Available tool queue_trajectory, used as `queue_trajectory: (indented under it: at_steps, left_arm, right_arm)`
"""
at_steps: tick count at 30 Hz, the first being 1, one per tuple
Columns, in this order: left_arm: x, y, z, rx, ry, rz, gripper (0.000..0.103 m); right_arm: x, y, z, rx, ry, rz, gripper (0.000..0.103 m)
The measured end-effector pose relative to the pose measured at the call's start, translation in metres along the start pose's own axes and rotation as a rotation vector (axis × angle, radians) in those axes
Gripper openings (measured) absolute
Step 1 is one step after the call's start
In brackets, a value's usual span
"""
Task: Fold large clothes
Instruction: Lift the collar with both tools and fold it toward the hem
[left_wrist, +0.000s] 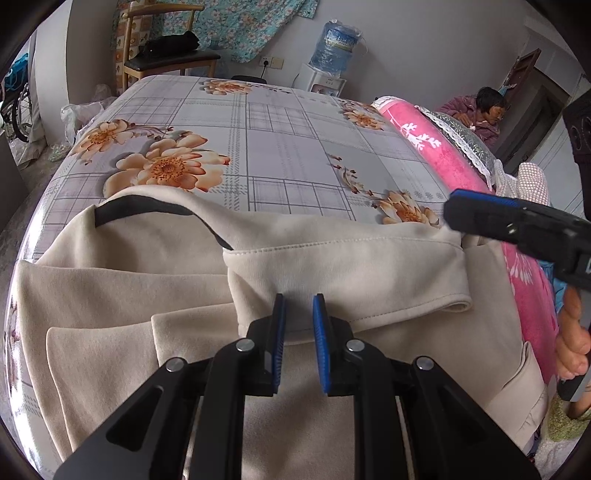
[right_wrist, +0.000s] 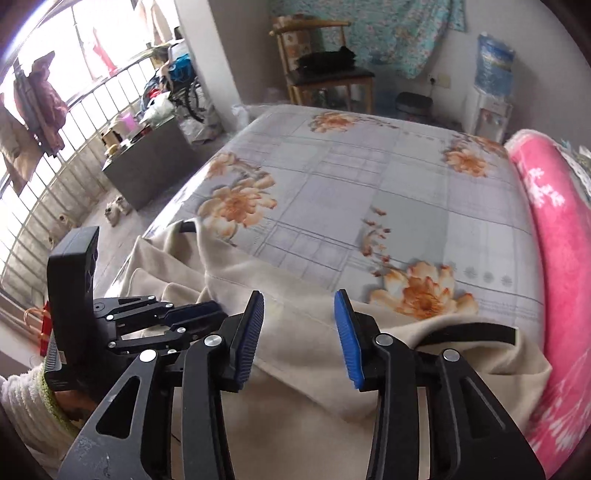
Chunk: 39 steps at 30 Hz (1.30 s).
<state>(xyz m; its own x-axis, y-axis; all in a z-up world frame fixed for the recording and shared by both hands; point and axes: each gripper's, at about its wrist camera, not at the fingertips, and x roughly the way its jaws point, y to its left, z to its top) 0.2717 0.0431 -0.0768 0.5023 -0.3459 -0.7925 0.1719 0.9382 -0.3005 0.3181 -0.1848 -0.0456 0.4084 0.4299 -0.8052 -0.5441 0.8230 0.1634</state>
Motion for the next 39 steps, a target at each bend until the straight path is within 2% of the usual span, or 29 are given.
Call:
queue_trajectory:
  at_steps: [2, 3, 6, 8, 12, 15, 17, 19, 22, 24, 26, 29, 31, 33, 36, 39]
  left_arm:
    - [-0.009, 0.006, 0.001, -0.031, -0.012, -0.023, 0.015]
    - [-0.017, 0.011, 0.003, -0.047, -0.035, -0.023, 0.015]
    - [-0.039, 0.019, 0.014, -0.059, -0.108, -0.036, 0.015]
    - [-0.042, 0.016, 0.026, -0.048, -0.122, -0.05, 0.015]
    - [-0.012, -0.005, 0.041, -0.001, -0.034, -0.082, 0.015]
    - [0.021, -0.008, 0.031, 0.01, 0.081, -0.021, 0.015]
    - [0.02, -0.002, 0.023, -0.015, 0.056, -0.05, 0.015]
    - [0.019, 0.001, 0.018, -0.016, 0.052, -0.065, 0.015]
    - [0.018, -0.001, 0.015, 0.011, 0.043, -0.055, 0.015]
    - [0.017, -0.002, 0.012, 0.018, 0.029, -0.051, 0.015]
    - [0.016, -0.001, 0.01, 0.014, 0.017, -0.052, 0.015]
    - [0.015, 0.0, 0.01, -0.001, 0.008, -0.057, 0.015]
    - [0.015, 0.0, 0.01, -0.004, 0.003, -0.055, 0.015]
    - [0.015, -0.001, 0.01, -0.011, 0.001, -0.051, 0.015]
    - [0.015, -0.004, 0.011, -0.019, 0.003, -0.05, 0.015]
    - [0.015, -0.012, 0.009, 0.01, 0.0, -0.028, 0.015]
  right_arm:
    - [0.032, 0.009, -0.005, -0.032, 0.077, 0.015, 0.016]
    - [0.047, 0.008, -0.01, -0.029, 0.117, 0.016, 0.015]
    - [0.049, 0.01, -0.019, -0.043, 0.099, 0.027, 0.015]
    - [0.047, 0.013, -0.021, -0.047, 0.103, 0.022, 0.015]
    - [0.044, 0.021, -0.025, -0.083, 0.113, 0.008, 0.015]
    - [0.04, 0.014, -0.039, -0.094, 0.141, -0.006, 0.015]
    - [0.029, 0.002, -0.053, -0.088, 0.135, -0.006, 0.015]
    - [0.015, -0.016, -0.064, -0.04, 0.143, -0.009, 0.015]
    - [-0.008, -0.049, -0.07, 0.129, 0.136, 0.035, 0.017]
    - [-0.02, -0.068, -0.068, 0.249, 0.091, 0.083, 0.033]
    - [-0.019, -0.084, -0.067, 0.348, 0.074, 0.121, 0.037]
    - [0.0, -0.095, -0.068, 0.436, 0.109, 0.149, 0.038]
    - [0.005, -0.094, -0.064, 0.43, 0.087, 0.147, 0.022]
    - [0.004, -0.093, -0.059, 0.428, 0.063, 0.145, 0.017]
    - [0.001, -0.091, -0.049, 0.397, 0.028, 0.103, 0.015]
    - [0.013, -0.089, -0.046, 0.334, 0.055, 0.02, 0.015]
